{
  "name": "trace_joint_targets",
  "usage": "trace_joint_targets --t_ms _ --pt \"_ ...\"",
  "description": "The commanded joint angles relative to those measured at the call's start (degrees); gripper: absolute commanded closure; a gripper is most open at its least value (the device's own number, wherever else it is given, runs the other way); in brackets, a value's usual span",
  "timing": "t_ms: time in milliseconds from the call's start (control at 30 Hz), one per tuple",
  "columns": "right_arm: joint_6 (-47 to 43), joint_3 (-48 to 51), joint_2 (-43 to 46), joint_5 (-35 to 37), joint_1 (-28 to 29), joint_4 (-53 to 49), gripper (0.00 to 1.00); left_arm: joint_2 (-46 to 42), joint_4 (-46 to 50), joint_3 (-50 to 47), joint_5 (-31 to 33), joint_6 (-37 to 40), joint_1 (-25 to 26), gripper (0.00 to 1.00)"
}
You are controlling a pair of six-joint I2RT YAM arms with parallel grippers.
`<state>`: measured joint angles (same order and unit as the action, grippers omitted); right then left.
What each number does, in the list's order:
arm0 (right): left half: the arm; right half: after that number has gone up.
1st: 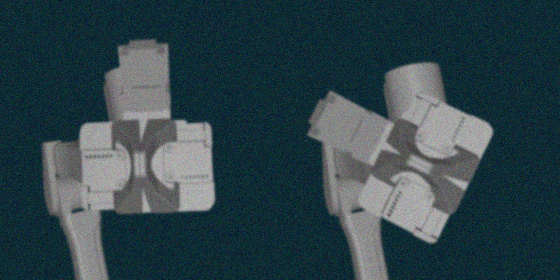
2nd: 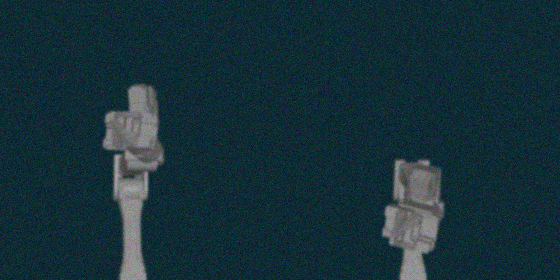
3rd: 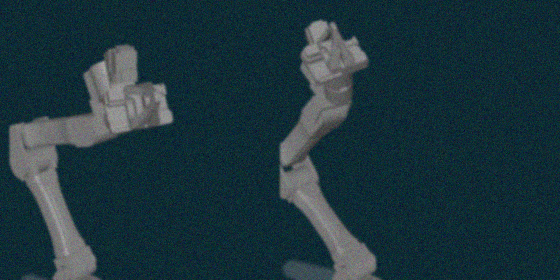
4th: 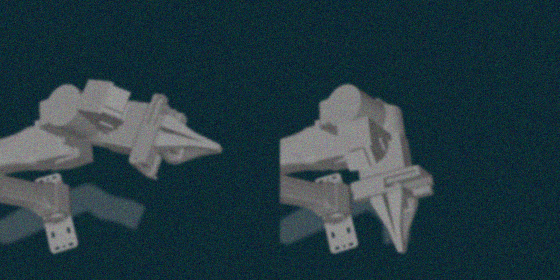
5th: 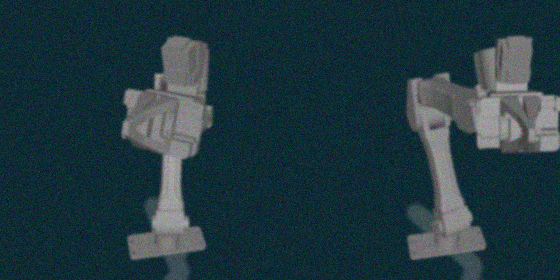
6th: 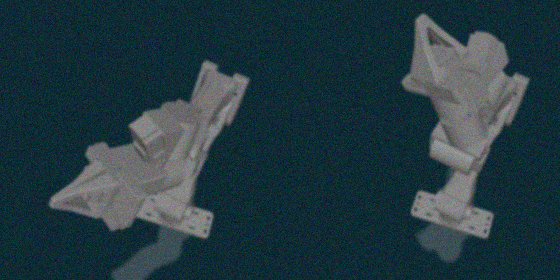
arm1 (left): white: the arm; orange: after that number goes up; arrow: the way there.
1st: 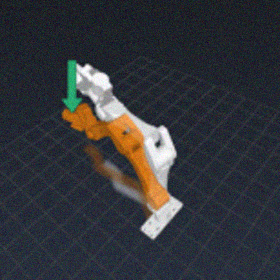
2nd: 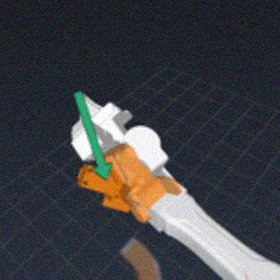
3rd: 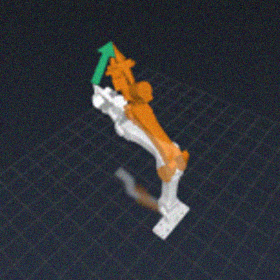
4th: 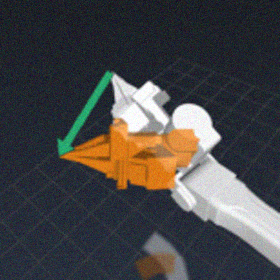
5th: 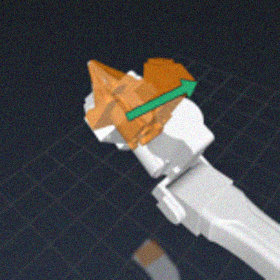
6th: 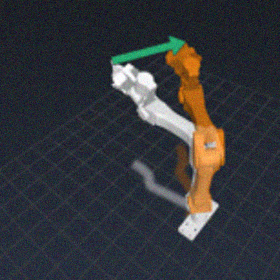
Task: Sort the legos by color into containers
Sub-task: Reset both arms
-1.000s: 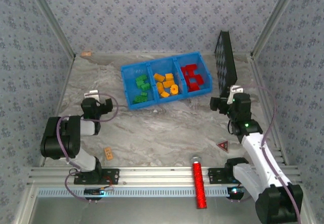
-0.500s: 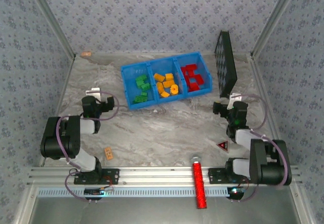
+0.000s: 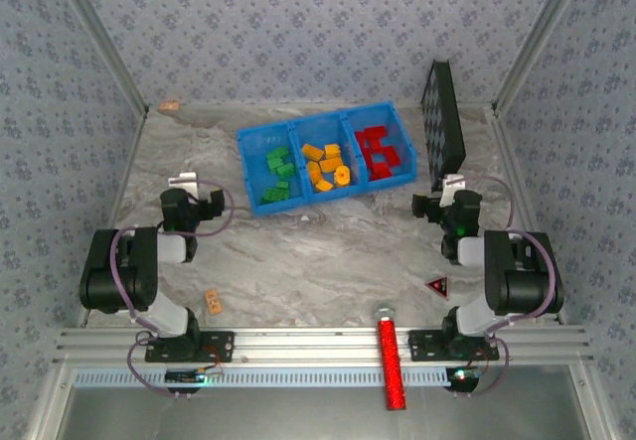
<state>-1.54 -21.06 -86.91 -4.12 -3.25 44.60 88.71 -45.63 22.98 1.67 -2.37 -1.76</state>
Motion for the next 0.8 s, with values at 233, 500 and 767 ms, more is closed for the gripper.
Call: trace_joint_targets --t_ms 233,500,767 --pt "-0.63 -1.45 -0.19 2.55 0.8 1.28 0.0 -0.73 -0.54 0.92 -1.22 0.7 0.11 0.0" --pt "-0.61 -1.53 -0.23 2.69 0.87 1.17 0.0 -0.73 -0.6 0.92 -1.23 0.74 0.1 0.0" --pt "-0.74 -1.62 -0.36 3.26 1.14 1.1 0.0 -0.66 -0.6 0.91 -1.49 0.58 -0.09 0.0"
